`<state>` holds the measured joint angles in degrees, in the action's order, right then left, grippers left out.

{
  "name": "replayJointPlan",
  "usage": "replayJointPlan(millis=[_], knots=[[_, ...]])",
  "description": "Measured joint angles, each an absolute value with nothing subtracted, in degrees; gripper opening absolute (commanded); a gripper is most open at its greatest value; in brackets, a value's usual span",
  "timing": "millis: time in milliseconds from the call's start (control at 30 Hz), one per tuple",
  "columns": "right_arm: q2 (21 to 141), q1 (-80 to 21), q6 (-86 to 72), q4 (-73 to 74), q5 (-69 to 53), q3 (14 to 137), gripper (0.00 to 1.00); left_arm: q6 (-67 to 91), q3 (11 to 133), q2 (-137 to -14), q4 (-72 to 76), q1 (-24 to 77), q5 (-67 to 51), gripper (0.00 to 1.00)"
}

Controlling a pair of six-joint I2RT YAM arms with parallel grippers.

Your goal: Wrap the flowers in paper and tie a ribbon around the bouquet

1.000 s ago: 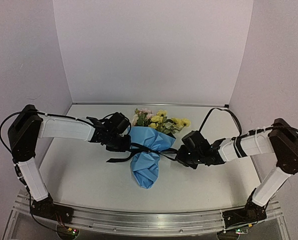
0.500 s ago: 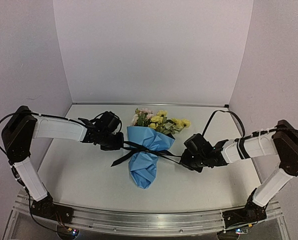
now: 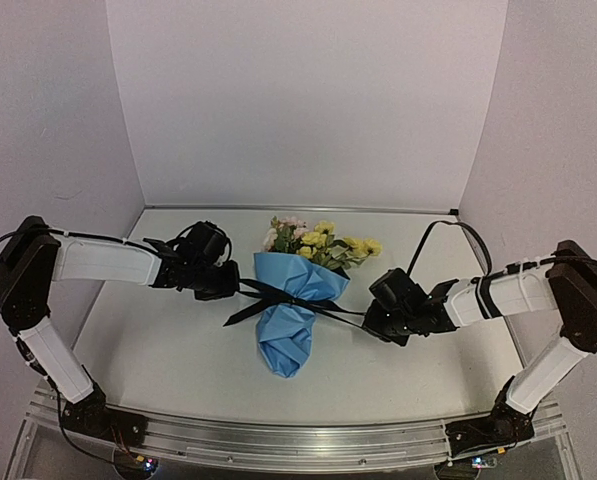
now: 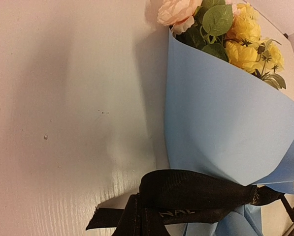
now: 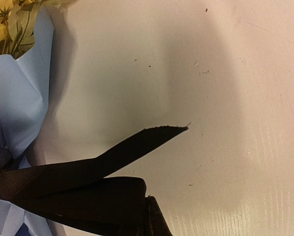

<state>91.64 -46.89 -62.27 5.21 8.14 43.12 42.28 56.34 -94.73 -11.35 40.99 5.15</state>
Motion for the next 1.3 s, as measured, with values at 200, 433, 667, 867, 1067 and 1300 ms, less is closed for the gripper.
replayJointPlan(millis=[200,433,667,867,1067,1300], knots=[[91.64,-46.31,-63.18,5.38,8.14,42.3,0.0,43.61,54.96,-94.45,-10.44,40.66,6.08,0.0],[91.58,-45.21,-64.41,5.84,8.32,41.09,0.0,45.1,52.44,-93.39,-9.41,39.6,6.66,0.0],[91.52,-44.54,-65.01,5.66,8.27,40.87,0.0,45.52,51.96,-91.93,-8.41,39.57,6.64,0.0],[91.35,-43.45,-65.43,5.58,8.13,39.7,0.0,46.21,51.07,-91.87,-8.06,39.27,6.61,0.0],[90.35,-42.65,-65.79,5.57,8.1,38.87,0.0,46.57,50.76,-91.85,-7.8,38.71,6.38,0.0],[89.28,-41.65,-66.06,5.04,7.84,38.39,0.0,47.04,49.63,-91.85,-7.26,38.04,5.22,0.0]])
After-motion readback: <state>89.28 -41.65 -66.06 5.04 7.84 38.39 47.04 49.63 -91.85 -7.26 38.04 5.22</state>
